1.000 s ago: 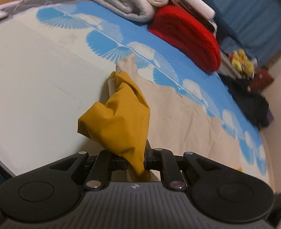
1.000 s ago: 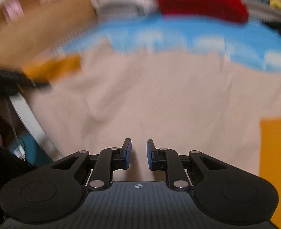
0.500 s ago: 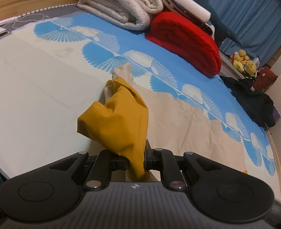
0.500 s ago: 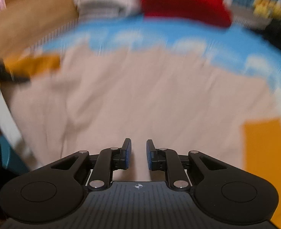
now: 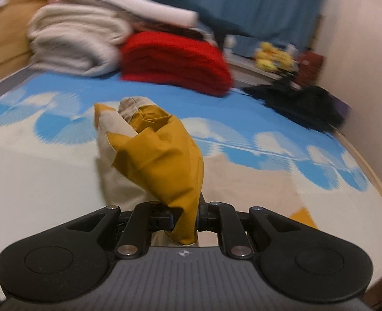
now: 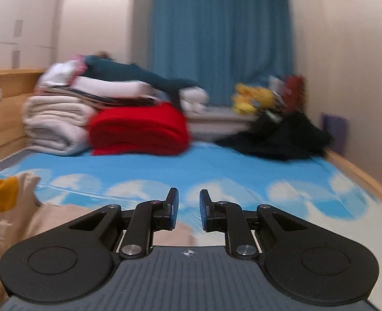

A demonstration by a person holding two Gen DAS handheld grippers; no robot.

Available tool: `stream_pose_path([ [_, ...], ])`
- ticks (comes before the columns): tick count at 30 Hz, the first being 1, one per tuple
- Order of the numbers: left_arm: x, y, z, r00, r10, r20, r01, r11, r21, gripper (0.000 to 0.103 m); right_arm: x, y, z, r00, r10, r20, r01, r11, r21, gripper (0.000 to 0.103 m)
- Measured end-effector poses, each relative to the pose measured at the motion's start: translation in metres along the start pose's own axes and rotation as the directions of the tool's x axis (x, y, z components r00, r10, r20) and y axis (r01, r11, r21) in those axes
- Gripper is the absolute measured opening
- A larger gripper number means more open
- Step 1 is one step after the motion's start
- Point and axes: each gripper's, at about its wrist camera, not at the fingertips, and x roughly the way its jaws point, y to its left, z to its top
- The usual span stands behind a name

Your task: Fold large clothes

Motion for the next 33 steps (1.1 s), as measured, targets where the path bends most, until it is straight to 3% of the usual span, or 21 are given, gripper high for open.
stream_pose_path([
  [2, 0.005, -0.031, 0.0, 0.999, -0.048, 0.0, 0.048, 0.998, 0.031, 0.014, 0.0, -0.022, -0.006, 0.998, -0.033, -0.057, 0.035, 0.998, 0.044, 0.018],
  [7, 0.02, -0.105, -0.012, 0.989, -0.145, -0.013, 0.145, 0.984, 0.107, 0.013, -0.009, -0.041, -0.015, 0.995, -0.057, -0.077, 0.06, 0.997, 0.038, 0.018],
  [11, 0.034, -0.17, -0.039, 0.97, -0.234, -0.071, 0.244, 0.947, 0.21, 0.013, -0.006, -0.047, -0.018, 0.994, -0.06, -0.092, 0.065, 0.997, 0.043, 0.018],
  [13, 0.042, -0.199, -0.057, 0.949, -0.288, -0.128, 0.313, 0.91, 0.273, 0.013, -0.006, -0.051, -0.018, 0.993, -0.059, -0.1, 0.064, 0.997, 0.047, 0.018],
  [15, 0.054, -0.228, -0.08, 0.918, -0.328, -0.224, 0.389, 0.855, 0.344, 0.013, 0.002, -0.051, -0.016, 0.993, -0.059, -0.107, 0.065, 0.997, 0.048, 0.018],
  [17, 0.067, -0.248, -0.103, 0.891, -0.322, -0.32, 0.434, 0.813, 0.389, 0.014, 0.004, -0.051, -0.016, 0.992, -0.054, -0.118, 0.06, 0.997, 0.056, 0.018],
  [20, 0.082, -0.26, -0.123, 0.845, -0.316, -0.431, 0.491, 0.778, 0.392, 0.038, 0.011, -0.051, -0.018, 0.989, -0.023, -0.149, 0.037, 0.995, 0.092, 0.018],
  [22, 0.081, -0.251, -0.117, 0.825, -0.353, -0.44, 0.52, 0.778, 0.351, 0.053, 0.018, -0.05, -0.02, 0.985, 0.007, -0.175, 0.015, 0.992, 0.127, 0.021],
  [24, 0.074, -0.235, -0.103, 0.809, -0.408, -0.423, 0.545, 0.789, 0.283, 0.062, 0.025, -0.046, -0.024, 0.98, 0.038, -0.195, -0.005, 0.986, 0.165, 0.029],
  [26, 0.068, -0.209, -0.087, 0.8, -0.455, -0.391, 0.556, 0.808, 0.196, 0.063, 0.032, -0.041, -0.027, 0.971, 0.083, -0.222, -0.036, 0.978, 0.207, 0.032],
  [30, 0.063, -0.151, -0.058, 0.821, -0.485, -0.3, 0.518, 0.855, 0.035, 0.063, 0.05, -0.026, -0.041, 0.946, 0.171, -0.275, -0.091, 0.955, 0.283, 0.036],
  [33, 0.064, -0.117, -0.045, 0.875, -0.405, -0.265, 0.419, 0.908, -0.004, 0.063, 0.068, -0.01, -0.046, 0.914, 0.235, -0.33, -0.121, 0.936, 0.331, 0.038],
])
